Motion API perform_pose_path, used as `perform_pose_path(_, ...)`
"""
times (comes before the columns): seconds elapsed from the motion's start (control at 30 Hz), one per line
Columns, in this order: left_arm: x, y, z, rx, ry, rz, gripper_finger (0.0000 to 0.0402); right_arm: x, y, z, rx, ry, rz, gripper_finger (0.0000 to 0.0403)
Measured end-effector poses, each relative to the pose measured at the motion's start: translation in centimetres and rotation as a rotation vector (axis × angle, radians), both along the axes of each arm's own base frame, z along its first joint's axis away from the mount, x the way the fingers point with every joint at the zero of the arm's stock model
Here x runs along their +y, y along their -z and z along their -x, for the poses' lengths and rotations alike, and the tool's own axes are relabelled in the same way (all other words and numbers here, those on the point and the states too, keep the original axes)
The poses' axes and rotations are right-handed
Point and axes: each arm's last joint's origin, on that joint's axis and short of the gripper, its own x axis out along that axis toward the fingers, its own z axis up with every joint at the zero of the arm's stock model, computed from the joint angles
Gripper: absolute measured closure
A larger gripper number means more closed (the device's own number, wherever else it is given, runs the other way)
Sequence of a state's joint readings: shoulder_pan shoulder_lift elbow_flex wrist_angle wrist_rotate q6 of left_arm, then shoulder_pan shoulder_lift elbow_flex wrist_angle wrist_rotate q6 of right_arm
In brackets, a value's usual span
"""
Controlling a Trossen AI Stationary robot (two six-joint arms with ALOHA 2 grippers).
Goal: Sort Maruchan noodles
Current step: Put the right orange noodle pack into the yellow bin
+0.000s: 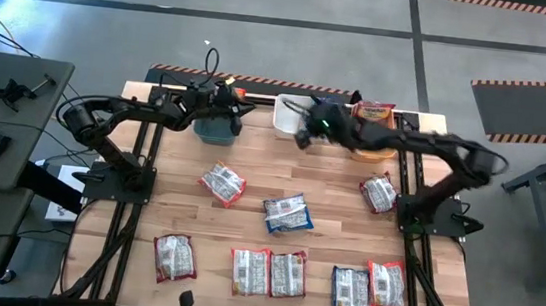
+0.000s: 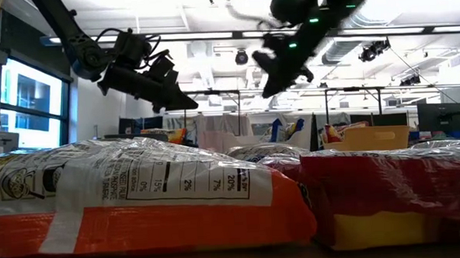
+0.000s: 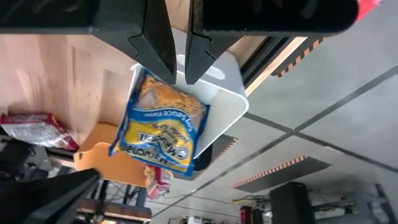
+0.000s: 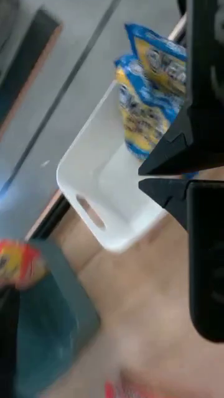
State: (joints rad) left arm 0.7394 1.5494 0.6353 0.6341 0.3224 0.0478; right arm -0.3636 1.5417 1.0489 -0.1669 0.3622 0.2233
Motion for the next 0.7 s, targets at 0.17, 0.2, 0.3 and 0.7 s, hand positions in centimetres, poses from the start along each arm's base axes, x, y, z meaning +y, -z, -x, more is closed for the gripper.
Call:
perform_pose_path(0.17, -1.0, -0.2, -0.9, 0.004, 0.060, -0.060, 0.0378, 4.0, 1.7, 4.4, -0.124, -0.123, 0.056, 0.0403)
perform_pose_path(0.2, -1.3, -0.3, -1.2, 0.010, 0.079, -0.075, 0.0378, 4.6, 2.2, 5.3, -0.131, -0.143, 0.054, 0.0403)
perform_pose_path(0.3, -2.6, -0.4, -2.2, 0.024, 0.152, -0.134, 0.0378, 6.2, 3.6, 7.5, -0.149, -0.191, 0.054, 0.0403)
perform_pose_path(0.7, -8.6, -1.1, -4.5, 0.113, 0.225, -0.179, 0.0378, 8.5, 7.6, 12.7, -0.450, -0.394, 0.051, 0.0403)
